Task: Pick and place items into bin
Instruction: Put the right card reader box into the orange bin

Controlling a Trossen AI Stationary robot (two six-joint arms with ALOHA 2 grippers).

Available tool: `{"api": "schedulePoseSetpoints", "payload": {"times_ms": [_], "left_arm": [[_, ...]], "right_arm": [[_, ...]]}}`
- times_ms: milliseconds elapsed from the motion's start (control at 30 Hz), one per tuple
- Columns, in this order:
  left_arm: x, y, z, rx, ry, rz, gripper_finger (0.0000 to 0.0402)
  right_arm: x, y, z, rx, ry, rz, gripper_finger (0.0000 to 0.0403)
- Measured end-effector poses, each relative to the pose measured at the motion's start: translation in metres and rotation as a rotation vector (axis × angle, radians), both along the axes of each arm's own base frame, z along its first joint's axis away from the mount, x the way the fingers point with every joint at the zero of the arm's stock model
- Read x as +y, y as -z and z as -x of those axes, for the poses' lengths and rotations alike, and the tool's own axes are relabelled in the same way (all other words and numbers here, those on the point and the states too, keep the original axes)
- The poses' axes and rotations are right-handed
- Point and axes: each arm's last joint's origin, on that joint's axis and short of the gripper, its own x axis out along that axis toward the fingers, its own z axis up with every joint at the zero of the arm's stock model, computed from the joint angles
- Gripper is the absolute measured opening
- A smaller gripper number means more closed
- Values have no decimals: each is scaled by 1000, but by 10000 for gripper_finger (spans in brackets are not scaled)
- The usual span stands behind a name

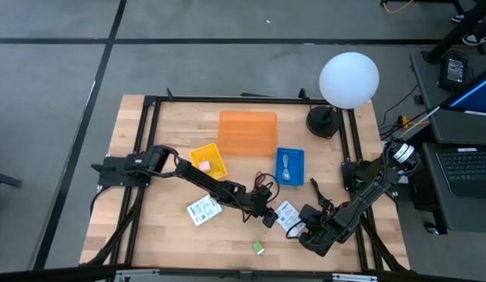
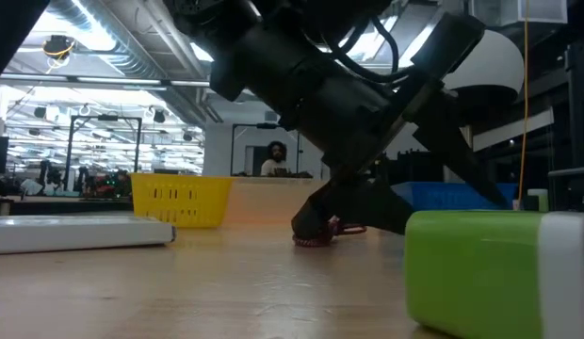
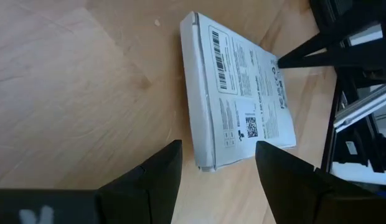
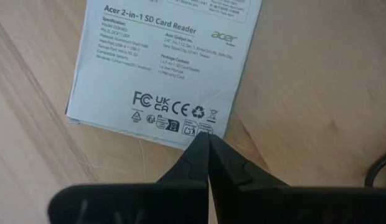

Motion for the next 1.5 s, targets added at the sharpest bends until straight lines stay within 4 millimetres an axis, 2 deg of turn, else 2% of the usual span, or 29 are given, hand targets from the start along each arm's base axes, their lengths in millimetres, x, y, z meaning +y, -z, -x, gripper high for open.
{"api": "schedulePoseSetpoints", "payload": {"times_ms": [733, 900, 1267, 1500], "left_arm": [[-1, -3, -2, -34, 22, 11, 194], [-1, -3, -2, -35, 32, 2, 161], [0, -3, -2, -48, 53, -29, 33], [0, -4, -2, -53, 77, -46, 22]], "right_arm": [[-1, 0, -6, -19, 16, -31, 0], [0, 0, -6, -22, 17, -32, 0], [0, -1, -6, -20, 16, -34, 0], [0, -1, -6, -20, 16, -33, 0]]}}
